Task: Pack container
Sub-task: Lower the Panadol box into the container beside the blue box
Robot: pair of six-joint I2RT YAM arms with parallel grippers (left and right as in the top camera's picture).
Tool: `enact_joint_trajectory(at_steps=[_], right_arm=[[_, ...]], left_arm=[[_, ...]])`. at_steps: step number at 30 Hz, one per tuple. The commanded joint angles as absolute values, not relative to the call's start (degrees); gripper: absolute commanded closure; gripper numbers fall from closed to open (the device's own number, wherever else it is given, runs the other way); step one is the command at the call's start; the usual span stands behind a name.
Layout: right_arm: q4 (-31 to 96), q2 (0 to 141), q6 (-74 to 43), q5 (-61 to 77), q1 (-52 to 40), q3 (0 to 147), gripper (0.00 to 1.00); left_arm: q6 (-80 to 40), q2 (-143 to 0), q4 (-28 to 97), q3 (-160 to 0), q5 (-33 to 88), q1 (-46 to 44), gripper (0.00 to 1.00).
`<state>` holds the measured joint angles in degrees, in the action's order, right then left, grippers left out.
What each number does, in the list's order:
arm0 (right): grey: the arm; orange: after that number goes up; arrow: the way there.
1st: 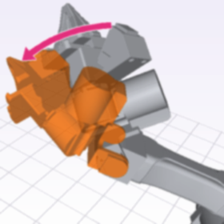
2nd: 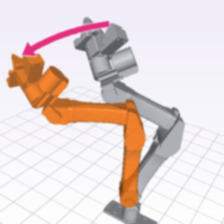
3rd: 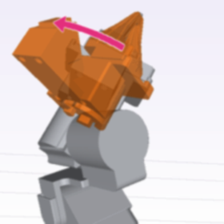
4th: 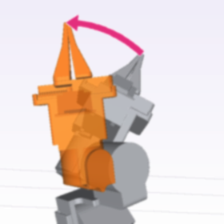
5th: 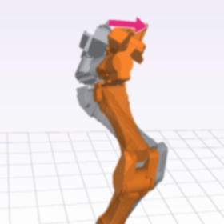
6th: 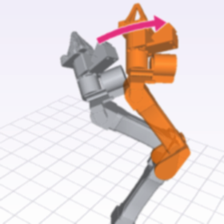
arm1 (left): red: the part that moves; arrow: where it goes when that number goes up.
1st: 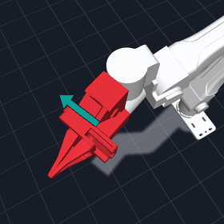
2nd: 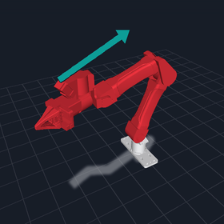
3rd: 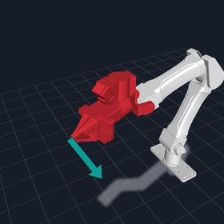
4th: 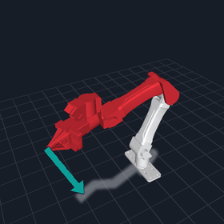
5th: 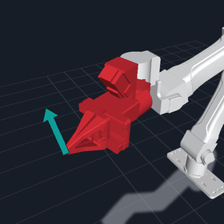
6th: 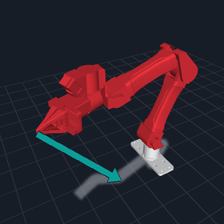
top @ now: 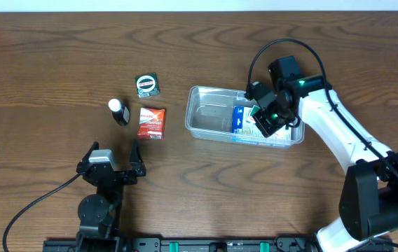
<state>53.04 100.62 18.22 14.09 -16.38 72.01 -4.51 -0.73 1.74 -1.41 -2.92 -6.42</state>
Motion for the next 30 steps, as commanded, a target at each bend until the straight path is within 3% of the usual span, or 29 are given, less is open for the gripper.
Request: enact_joint_trajectory(at_steps=[1, 30], right_arm=[[52.86, 100.42, 17.63, 13.50, -17.23, 71.02, 0.99], [50.89, 100.42, 20.40, 4.01, -17.17, 67.66, 0.99]], left_arm=[[-4.82, -0.23, 3.86, -0.23, -3.16, -6.17, 0.02], [-4.82, -0.23, 3.86, -0.23, -3.16, -6.17, 0.02]])
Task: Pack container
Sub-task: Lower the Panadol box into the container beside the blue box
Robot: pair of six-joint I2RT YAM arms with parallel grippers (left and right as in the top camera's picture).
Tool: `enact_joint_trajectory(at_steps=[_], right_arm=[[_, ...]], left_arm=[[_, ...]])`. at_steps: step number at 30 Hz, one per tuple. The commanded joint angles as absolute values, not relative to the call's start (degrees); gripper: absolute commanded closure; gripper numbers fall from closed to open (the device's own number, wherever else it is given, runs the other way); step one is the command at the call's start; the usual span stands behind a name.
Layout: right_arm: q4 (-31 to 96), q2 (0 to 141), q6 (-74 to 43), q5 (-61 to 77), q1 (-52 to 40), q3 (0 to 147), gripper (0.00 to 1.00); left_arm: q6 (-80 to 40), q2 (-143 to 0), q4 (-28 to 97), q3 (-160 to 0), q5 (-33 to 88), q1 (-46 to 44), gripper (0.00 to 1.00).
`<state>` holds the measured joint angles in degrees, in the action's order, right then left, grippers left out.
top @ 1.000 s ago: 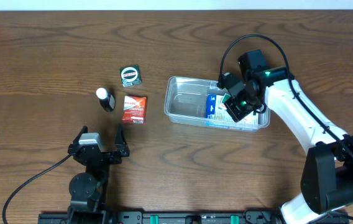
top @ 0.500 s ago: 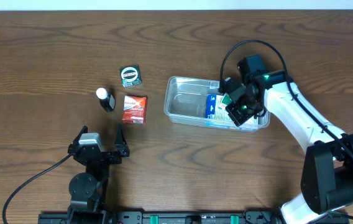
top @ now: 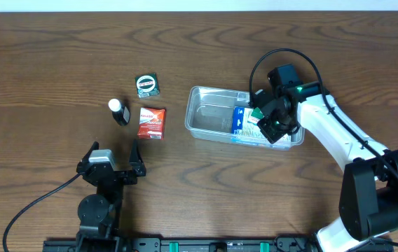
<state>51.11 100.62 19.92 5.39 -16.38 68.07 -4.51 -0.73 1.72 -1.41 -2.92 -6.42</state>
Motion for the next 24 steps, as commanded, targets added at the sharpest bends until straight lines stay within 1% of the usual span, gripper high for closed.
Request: enact_joint_trajectory(at_steps=[1, 7, 12, 16, 20, 24], right_arm=[[50.89, 100.42, 20.40, 3.38, -17.17, 67.66, 0.99], [50.76, 100.42, 20.38, -0.01, -17.17, 67.66, 0.98], [50.70, 100.42, 20.38, -0.67, -17.12, 67.64, 0.93], [50.54, 100.42, 20.25, -1.67, -17.10, 67.66, 0.93], [50.30, 100.42, 20.16, -1.04, -17.23, 67.66, 0.95], [50.33, 100.40, 20.14, -0.97, -17.26, 67.68, 0.93]], left_arm=[[-4.82, -0.23, 3.86, -0.23, -3.16, -6.17, 0.02], [-4.82, -0.23, 3.86, -0.23, -3.16, -6.17, 0.02], [-4.82, -0.23, 3.86, -0.23, -3.16, -6.17, 0.02], [-4.82, -0.23, 3.86, -0.23, -3.16, -6.17, 0.02], [-4.80, -0.23, 3.86, -0.23, -3.16, -6.17, 0.02], [-4.82, -0.23, 3.86, -0.23, -3.16, -6.17, 0.02]])
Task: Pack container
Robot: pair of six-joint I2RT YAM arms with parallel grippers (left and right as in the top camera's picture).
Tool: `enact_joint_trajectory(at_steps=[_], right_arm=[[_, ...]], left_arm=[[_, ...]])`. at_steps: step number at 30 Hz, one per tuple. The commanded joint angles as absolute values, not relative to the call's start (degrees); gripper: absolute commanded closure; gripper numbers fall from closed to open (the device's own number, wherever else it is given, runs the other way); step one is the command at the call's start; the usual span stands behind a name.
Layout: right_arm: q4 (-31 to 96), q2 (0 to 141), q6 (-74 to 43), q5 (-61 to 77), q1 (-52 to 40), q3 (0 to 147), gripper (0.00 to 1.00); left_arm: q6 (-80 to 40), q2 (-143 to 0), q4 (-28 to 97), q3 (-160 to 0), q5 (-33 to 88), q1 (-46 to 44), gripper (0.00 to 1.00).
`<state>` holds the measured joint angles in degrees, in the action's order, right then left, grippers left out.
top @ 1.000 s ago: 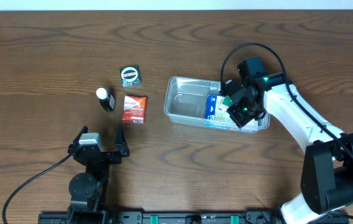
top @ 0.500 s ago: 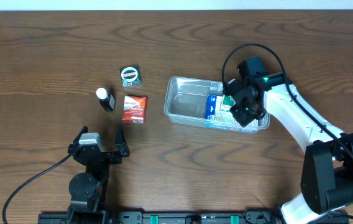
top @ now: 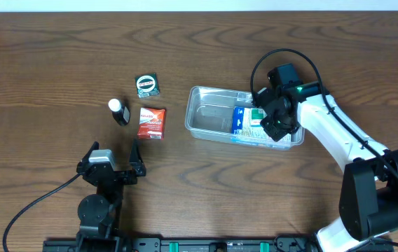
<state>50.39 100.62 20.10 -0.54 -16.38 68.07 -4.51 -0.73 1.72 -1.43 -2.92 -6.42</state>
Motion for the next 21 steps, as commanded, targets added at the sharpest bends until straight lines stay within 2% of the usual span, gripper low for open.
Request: enact_joint_trajectory(at_steps=[1, 6, 12, 21], right_arm=[[50.39, 100.40, 20.14, -0.45, -17.28, 67.75, 0.94], [51.48, 100.40, 20.18, 9.23, -17.28, 68.95, 0.98], [52.90, 100.40, 20.18, 18.41, -17.28, 72.51, 0.99], [41.82, 100.42, 20.18, 21.43, -17.87, 73.10, 0.99]], left_arm=[[-4.80, -0.23, 3.86, -0.23, -3.16, -6.17, 0.02], [-4.82, -0.23, 3.86, -0.23, -3.16, -6.17, 0.02], [-4.82, -0.23, 3.86, -0.23, -3.16, -6.17, 0.02], [-4.82, -0.23, 3.86, -0.23, -3.16, -6.17, 0.02]])
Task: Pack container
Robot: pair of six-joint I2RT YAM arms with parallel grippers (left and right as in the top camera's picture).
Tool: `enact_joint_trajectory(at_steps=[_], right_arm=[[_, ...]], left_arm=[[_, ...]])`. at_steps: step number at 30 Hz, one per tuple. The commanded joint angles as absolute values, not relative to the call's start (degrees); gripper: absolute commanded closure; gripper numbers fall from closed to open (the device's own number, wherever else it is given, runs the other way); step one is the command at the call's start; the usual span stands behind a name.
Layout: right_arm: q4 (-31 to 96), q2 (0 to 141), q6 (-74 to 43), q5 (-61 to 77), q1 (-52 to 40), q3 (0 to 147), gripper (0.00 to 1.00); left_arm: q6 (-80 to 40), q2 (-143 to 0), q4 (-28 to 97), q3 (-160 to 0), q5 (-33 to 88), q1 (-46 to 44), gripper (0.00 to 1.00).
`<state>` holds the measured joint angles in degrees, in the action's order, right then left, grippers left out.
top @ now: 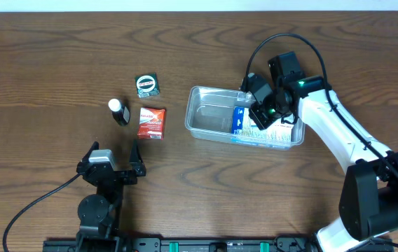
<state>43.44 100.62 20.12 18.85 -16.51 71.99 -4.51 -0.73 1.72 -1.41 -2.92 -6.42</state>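
A clear plastic container lies at the table's middle right. In its right half lie a blue-and-white box and a pale packet with green print. My right gripper hovers over the container's right end, just above those items; its fingers look spread and hold nothing. To the container's left on the table lie a red packet, a green-and-black packet with a round label and a small black bottle with a white cap. My left gripper rests open near the front edge.
The right arm's black cable loops above the container's far side. The left arm's base and cable sit at the front left. Dark wood table stretches around everything.
My right gripper was low in the container's right end; now it sits higher and a little to the left and back, fingers spread. The left arm and the loose items have not moved.
My right gripper first stood over the container's right end with something green and white between its fingers. At the two later moments it was down inside that end. Now it is above the container with nothing held, and a pale green-printed packet lies beside the blue box.
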Motion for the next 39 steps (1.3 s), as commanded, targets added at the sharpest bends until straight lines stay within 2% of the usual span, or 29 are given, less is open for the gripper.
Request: enact_joint_trajectory(at_steps=[1, 10, 21, 30, 39], right_arm=[[40.88, 100.42, 20.18, 21.43, -18.09, 73.10, 0.99], [35.20, 100.71, 22.70, 20.71, -21.54, 73.03, 0.99], [35.55, 105.19, 26.17, 14.68, -23.88, 73.03, 0.99], [35.57, 106.74, 27.11, 3.18, -23.92, 73.03, 0.99], [36.18, 106.74, 27.11, 1.30, -23.92, 73.03, 0.99]], left_arm=[[-4.82, -0.23, 3.86, -0.23, -3.16, -6.17, 0.02], [-4.82, -0.23, 3.86, -0.23, -3.16, -6.17, 0.02], [-4.80, -0.23, 3.86, -0.23, -3.16, -6.17, 0.02], [-4.82, -0.23, 3.86, -0.23, -3.16, -6.17, 0.02], [-4.82, -0.23, 3.86, -0.23, -3.16, -6.17, 0.02]])
